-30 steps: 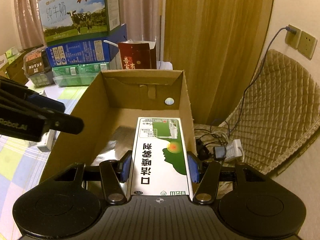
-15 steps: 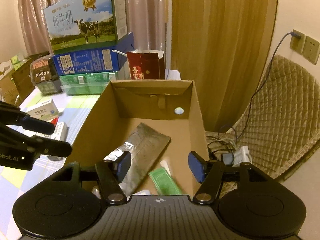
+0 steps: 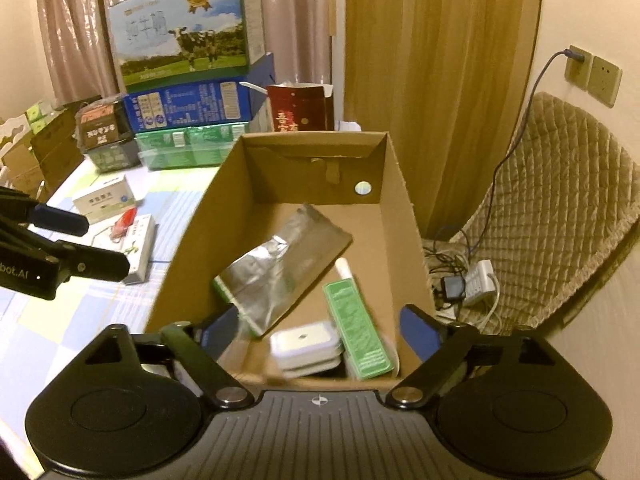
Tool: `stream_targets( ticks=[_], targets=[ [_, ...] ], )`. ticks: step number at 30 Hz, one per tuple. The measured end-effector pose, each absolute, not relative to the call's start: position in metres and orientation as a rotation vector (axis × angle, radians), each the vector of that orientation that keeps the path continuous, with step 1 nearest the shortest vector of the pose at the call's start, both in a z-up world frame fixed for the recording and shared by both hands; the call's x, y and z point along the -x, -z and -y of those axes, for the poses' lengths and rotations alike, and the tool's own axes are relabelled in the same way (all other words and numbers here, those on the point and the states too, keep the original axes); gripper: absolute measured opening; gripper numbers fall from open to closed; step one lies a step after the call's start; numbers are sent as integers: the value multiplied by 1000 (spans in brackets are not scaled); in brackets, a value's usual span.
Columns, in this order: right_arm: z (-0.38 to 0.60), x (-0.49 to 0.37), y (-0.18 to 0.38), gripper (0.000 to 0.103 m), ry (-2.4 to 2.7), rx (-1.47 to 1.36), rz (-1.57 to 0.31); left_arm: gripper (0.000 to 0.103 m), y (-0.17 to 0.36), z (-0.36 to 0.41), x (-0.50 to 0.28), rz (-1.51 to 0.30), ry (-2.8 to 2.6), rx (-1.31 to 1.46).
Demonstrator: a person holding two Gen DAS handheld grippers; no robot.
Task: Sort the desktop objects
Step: 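Withdraw both open tools from the cardboard box back over the table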
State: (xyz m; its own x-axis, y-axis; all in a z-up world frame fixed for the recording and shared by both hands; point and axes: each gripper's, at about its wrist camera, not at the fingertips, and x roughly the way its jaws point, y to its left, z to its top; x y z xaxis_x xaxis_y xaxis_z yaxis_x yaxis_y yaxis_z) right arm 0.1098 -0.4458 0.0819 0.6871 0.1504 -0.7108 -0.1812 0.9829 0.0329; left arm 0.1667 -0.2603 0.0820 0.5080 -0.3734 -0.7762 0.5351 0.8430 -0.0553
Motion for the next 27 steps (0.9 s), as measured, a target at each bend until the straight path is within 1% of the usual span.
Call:
stream_targets(
  ticks=[6,9,20,27],
  targets=[
    [430,-86,-90,101,-190,33,-796,95,-89,241,-144,-847,525,-192],
    [421,-75,-95,101,-196,40,-796,102,-94,231,-133,-813,510,-196],
    [388,-50,-105,101,-230,44,-788,102,-106,181,-101,-738,466,-161],
    [364,-45,-103,101,-263,58,-790,102,-103,142,-86,-712,420,-117]
  ],
)
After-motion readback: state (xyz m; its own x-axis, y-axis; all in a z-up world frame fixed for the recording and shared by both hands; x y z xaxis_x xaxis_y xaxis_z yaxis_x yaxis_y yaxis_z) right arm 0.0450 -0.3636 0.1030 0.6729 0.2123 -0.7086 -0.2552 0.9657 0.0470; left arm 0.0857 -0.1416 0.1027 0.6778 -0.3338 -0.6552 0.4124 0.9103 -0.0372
